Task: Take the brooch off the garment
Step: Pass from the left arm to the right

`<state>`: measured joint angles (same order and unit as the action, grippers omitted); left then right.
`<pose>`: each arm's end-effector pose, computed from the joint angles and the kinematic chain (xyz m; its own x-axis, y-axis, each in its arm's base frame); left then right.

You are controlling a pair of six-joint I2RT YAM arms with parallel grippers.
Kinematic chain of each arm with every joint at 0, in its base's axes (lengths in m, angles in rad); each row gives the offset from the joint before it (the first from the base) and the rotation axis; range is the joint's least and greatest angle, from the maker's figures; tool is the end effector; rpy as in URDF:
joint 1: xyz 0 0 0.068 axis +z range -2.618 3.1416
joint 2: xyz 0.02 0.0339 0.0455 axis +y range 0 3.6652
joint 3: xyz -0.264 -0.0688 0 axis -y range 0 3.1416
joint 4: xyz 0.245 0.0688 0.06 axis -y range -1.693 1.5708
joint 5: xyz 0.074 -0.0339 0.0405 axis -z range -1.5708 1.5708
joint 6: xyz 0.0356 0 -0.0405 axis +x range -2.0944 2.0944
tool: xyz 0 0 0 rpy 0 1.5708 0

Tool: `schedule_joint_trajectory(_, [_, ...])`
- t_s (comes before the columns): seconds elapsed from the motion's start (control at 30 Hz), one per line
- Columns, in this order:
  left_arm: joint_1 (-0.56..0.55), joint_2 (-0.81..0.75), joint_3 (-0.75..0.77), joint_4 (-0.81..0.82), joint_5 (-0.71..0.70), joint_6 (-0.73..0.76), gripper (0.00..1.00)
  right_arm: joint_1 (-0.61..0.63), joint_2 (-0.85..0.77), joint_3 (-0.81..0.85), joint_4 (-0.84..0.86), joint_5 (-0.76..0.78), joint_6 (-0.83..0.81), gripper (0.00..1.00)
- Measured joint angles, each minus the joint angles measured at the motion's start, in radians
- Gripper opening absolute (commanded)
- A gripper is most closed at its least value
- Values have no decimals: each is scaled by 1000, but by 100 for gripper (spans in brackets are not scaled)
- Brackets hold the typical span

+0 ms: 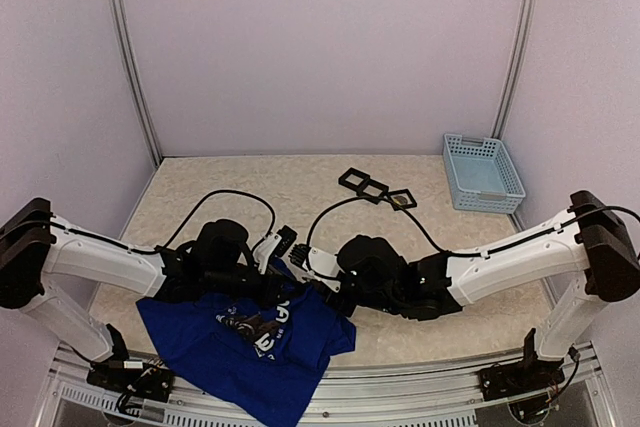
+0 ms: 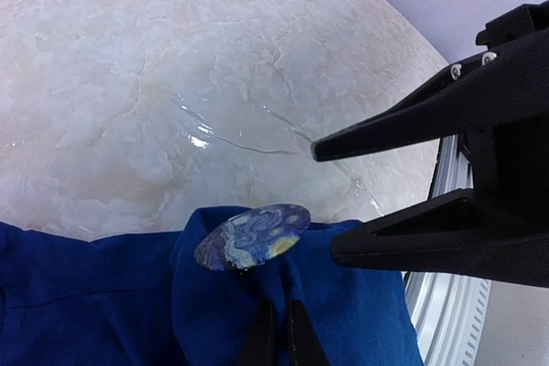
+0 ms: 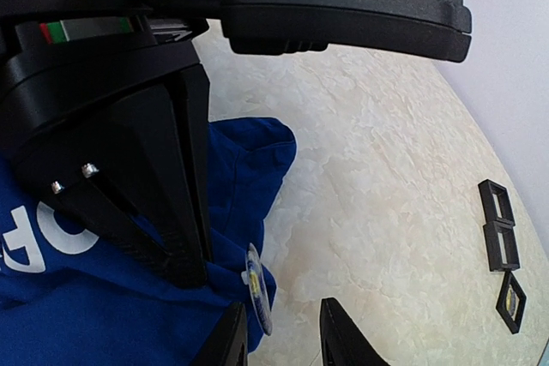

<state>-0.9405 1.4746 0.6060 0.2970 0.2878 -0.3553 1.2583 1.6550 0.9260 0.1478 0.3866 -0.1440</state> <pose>0.1625 -0.2399 0.1695 -0.6173 0.2802 -0.7351 0.7472 0.5011 -0.4365 0.1217 0.3330 0.1994 -0.0545 -0.6009 -0.7974 -0.8006 0.5036 -0.3248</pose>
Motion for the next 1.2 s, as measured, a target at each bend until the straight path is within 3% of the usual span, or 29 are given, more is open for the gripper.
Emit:
schedule_joint_trajectory(0.33, [-3, 0, 4, -3, -11, 11, 0, 0, 10, 14, -27, -7, 7, 31])
schedule_joint_trajectory(0.73, [-6, -2, 4, -8, -14, 23, 0, 0, 41, 27, -39, -8, 10, 17])
schedule_joint_trajectory(1.2, [-13, -2, 4, -8, -15, 24, 0, 0, 51, 42, -48, -6, 10, 16])
